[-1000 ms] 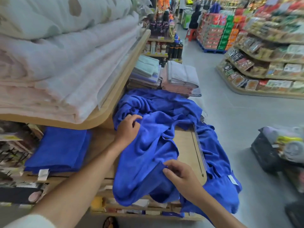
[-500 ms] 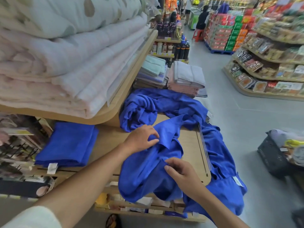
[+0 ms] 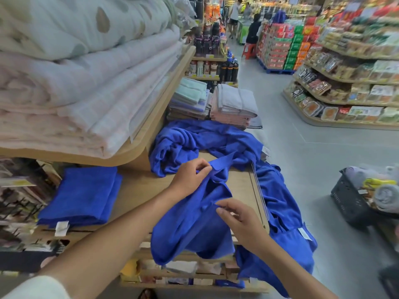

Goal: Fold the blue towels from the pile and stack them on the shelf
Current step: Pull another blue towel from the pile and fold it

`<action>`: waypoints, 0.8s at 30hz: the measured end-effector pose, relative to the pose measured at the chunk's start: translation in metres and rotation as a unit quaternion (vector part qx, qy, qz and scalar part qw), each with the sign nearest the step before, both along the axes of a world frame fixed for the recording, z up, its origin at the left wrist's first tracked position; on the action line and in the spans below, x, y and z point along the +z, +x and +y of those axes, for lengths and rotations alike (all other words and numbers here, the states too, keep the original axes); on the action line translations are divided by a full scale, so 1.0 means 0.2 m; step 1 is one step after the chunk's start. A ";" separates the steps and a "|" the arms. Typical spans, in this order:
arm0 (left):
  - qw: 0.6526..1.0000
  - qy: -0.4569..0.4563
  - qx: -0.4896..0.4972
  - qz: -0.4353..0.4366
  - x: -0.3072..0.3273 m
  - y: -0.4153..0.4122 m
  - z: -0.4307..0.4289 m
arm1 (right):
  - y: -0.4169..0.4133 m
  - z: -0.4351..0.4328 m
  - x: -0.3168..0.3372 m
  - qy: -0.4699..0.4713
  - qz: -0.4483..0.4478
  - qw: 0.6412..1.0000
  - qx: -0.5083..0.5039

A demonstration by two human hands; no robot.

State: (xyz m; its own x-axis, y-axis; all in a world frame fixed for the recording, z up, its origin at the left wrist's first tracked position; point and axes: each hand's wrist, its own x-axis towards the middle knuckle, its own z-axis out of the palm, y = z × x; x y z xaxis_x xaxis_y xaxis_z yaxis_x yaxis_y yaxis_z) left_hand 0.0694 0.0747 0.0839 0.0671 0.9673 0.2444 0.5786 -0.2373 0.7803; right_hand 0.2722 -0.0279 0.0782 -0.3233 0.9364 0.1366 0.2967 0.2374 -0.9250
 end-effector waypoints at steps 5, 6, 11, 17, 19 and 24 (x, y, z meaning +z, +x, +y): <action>0.983 -0.063 0.004 -0.173 0.18 0.00 -0.11 | -0.06 0.17 0.21 0.068 0.025 0.996 -0.059; 0.974 -0.084 -0.006 -0.208 0.22 0.01 -0.14 | -0.07 0.20 0.25 0.077 0.021 0.994 -0.074; 0.948 -0.114 -0.029 -0.294 0.37 0.04 -0.26 | -0.12 0.26 0.37 0.119 0.021 0.986 -0.118; 0.962 -0.077 -0.018 -0.262 0.49 0.04 -0.30 | -0.12 0.27 0.46 0.160 0.019 0.976 -0.144; 0.974 -0.045 -0.021 -0.223 0.54 0.03 -0.29 | -0.11 0.28 0.49 0.169 0.023 0.977 -0.130; 0.991 0.025 -0.058 -0.121 0.78 0.03 -0.23 | -0.04 0.32 0.69 0.173 -0.015 0.981 -0.086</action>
State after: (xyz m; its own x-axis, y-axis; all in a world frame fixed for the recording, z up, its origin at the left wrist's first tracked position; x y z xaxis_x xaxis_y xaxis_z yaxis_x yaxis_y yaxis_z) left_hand 0.0748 0.0281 0.2399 0.1100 0.9432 0.3136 0.3432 -0.3321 0.8786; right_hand 0.2634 0.0369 0.2161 -0.1734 0.8763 0.4495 0.3849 0.4804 -0.7880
